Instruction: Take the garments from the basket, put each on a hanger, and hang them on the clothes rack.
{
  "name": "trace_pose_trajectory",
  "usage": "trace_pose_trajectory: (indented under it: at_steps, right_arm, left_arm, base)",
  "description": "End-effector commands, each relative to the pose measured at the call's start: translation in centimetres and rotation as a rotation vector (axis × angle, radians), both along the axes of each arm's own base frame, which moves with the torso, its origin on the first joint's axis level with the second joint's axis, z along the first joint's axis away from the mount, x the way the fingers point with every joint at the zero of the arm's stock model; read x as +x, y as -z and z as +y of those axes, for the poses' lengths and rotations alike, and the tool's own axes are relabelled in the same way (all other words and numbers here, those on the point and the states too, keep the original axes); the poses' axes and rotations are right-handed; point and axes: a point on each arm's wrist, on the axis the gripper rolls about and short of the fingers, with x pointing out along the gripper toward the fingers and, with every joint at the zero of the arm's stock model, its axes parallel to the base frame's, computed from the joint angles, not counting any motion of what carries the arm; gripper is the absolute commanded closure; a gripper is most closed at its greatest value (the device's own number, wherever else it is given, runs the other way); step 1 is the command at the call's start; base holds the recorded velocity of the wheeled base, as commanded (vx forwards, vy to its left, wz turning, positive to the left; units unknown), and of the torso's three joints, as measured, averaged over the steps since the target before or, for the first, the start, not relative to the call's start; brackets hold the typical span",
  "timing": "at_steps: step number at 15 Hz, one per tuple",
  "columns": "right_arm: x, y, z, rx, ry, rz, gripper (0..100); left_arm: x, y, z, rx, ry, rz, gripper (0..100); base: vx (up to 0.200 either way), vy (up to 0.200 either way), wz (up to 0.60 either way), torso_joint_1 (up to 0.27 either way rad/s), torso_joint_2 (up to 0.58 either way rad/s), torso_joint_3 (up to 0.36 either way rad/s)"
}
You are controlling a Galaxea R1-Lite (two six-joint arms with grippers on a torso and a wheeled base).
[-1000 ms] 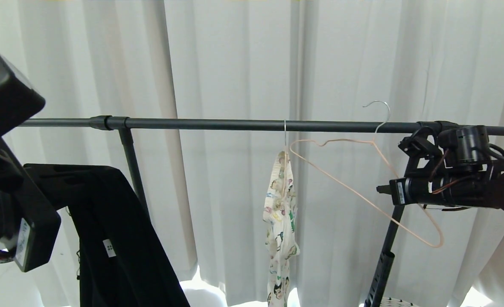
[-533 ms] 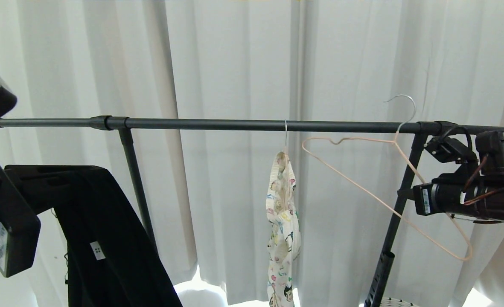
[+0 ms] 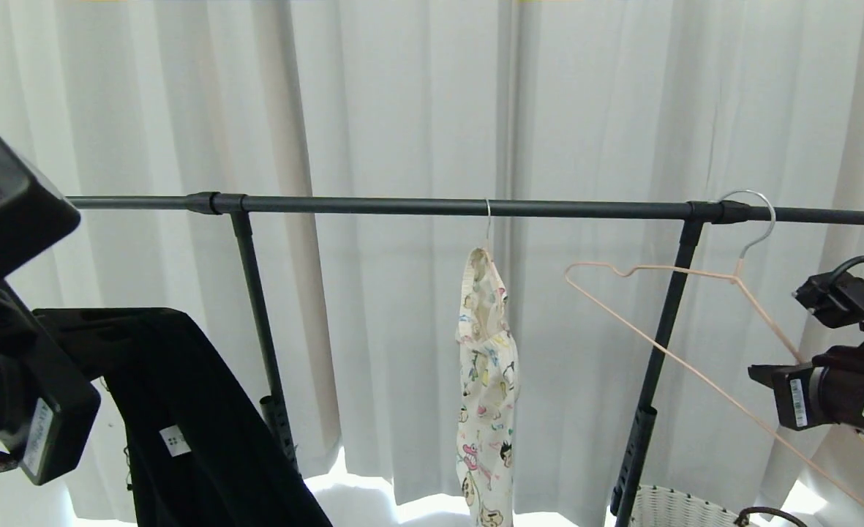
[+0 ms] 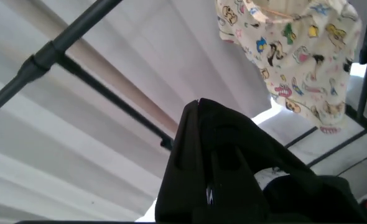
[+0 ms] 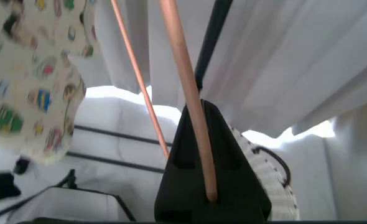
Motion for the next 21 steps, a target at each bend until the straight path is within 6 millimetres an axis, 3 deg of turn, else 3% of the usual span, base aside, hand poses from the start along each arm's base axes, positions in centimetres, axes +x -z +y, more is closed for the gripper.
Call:
trace_pose_trajectory:
  at_steps: [1,10,12,17,21]
  right_arm:
    - [-2.4,-0.4,-0.4,-0.017,-0.026,-0.052,100]
    - [-5.7,-2.1,2.2,-0.016,-0.194,-0.170,100]
    - [-6.3,-2.4,2.9,-0.005,-0.259,-0.185,100]
    - [-9.6,-1.9,6.5,0.018,-0.579,-0.106,100]
    - [-11.5,-2.1,8.8,0.119,-0.708,-0.017,100]
  left_arm:
    - [0.3,0.7,0.2,0.015,-0.025,0.021,100]
    - [1.5,2.6,-0.3,0.072,-0.052,0.099,100]
    - [1.7,3.0,-0.4,0.080,-0.055,0.113,100]
    - [6.1,2.9,-3.5,-0.253,-0.323,0.248,100]
    - [7.9,3.7,-4.5,-0.200,-0.431,0.224,100]
  base:
    - [-0.200,0.000,0.00,0.002,0.01,0.002]
    - [-0.200,0.000,0.00,0.001,0.00,0.003]
    - [0.000,0.000,0.00,0.000,0.00,0.000]
    - [0.000,0.000,0.00,0.000,0.00,0.000]
    - [0.000,0.000,0.00,0.000,0.00,0.000]
